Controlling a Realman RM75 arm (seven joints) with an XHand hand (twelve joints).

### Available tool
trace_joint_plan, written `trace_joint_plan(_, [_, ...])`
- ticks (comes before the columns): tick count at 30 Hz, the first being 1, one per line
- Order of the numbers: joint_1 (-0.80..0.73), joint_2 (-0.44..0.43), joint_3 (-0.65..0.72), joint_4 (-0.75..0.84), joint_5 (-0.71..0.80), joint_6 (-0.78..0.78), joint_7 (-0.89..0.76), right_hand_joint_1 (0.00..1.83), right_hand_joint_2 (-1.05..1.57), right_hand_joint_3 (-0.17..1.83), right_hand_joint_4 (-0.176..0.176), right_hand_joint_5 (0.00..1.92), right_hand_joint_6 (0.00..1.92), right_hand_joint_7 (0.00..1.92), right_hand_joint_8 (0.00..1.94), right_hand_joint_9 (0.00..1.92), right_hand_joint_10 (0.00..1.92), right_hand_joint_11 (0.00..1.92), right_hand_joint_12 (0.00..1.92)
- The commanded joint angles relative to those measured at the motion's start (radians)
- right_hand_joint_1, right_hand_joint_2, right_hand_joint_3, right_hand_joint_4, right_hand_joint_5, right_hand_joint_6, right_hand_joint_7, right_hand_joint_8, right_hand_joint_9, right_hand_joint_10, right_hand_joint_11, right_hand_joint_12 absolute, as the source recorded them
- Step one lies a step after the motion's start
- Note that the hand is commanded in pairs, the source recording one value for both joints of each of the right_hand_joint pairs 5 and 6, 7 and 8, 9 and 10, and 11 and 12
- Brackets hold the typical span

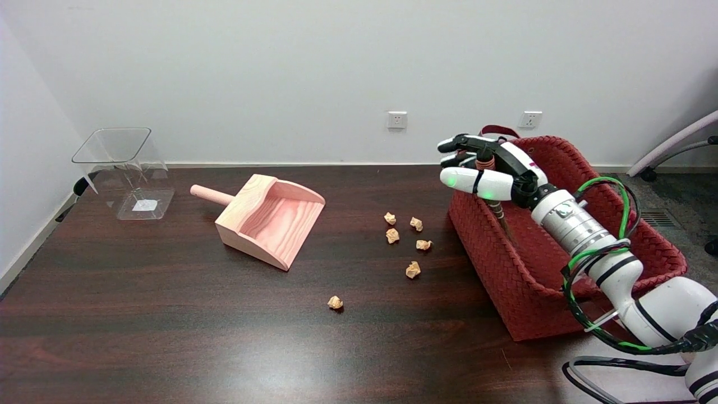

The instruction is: Pick up the broom.

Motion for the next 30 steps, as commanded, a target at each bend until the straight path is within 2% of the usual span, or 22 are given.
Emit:
trace_joint_plan(1, [0.002, 0.001, 0.007, 0.005, 0.000, 0.011, -0.005, 0.88, 0.85, -0.17, 0.000, 1.07, 1.07, 1.58, 1.58, 1.07, 1.07, 1.07, 1.07])
trace_joint_plan(2, [0.002, 0.001, 0.009, 0.006, 0.000, 0.011, -0.004, 0.88, 0.88, -0.17, 0.000, 1.26, 1.26, 1.70, 1.70, 1.26, 1.26, 1.26, 1.26])
trace_joint_plan(3, [0.001, 0.000, 0.011, 0.007, 0.000, 0.012, -0.003, 0.87, 0.87, -0.17, 0.000, 1.20, 1.20, 1.68, 1.68, 1.20, 1.20, 1.20, 1.20])
trace_joint_plan(4, [0.000, 0.000, 0.013, 0.007, 0.000, 0.012, -0.003, 0.86, 0.89, -0.17, 0.000, 1.41, 1.41, 1.80, 1.80, 1.41, 1.41, 1.41, 1.41])
trace_joint_plan(5, [-0.002, -0.001, 0.016, 0.007, 0.000, 0.012, -0.003, 0.86, 0.90, -0.17, 0.000, 1.46, 1.46, 1.83, 1.83, 1.46, 1.46, 1.46, 1.46])
trace_joint_plan(14, [-0.014, -0.008, 0.040, 0.018, 0.000, 0.012, -0.005, 0.81, 0.95, -0.17, 0.000, 1.68, 1.68, 1.92, 1.92, 1.68, 1.68, 1.68, 1.68])
trace_joint_plan(17, [-0.017, -0.009, 0.049, 0.026, 0.000, 0.012, -0.005, 0.79, 0.96, -0.17, 0.000, 1.88, 1.88, 1.92, 1.92, 1.88, 1.88, 1.88, 1.88])
trace_joint_plan(20, [-0.021, -0.012, 0.064, 0.031, 0.000, 0.011, -0.006, 0.86, 0.92, -0.17, 0.000, 1.92, 1.92, 1.92, 1.92, 1.92, 1.92, 1.92, 1.92])
trace_joint_plan(22, [-0.024, -0.013, 0.072, 0.035, 0.000, 0.011, -0.006, 0.94, 0.93, -0.07, 0.000, 1.92, 1.92, 1.92, 1.92, 1.92, 1.92, 1.92, 1.92])
trace_joint_plan(26, [-0.025, -0.013, 0.087, 0.037, 0.000, 0.006, -0.006, 0.98, 1.11, 0.37, 0.000, 1.92, 1.92, 1.92, 1.92, 1.92, 1.92, 1.92, 1.92])
trace_joint_plan(30, [-0.025, -0.014, 0.094, 0.037, 0.000, 0.005, -0.006, 0.96, 1.32, 0.50, 0.000, 1.92, 1.92, 1.92, 1.92, 1.92, 1.92, 1.92, 1.92])
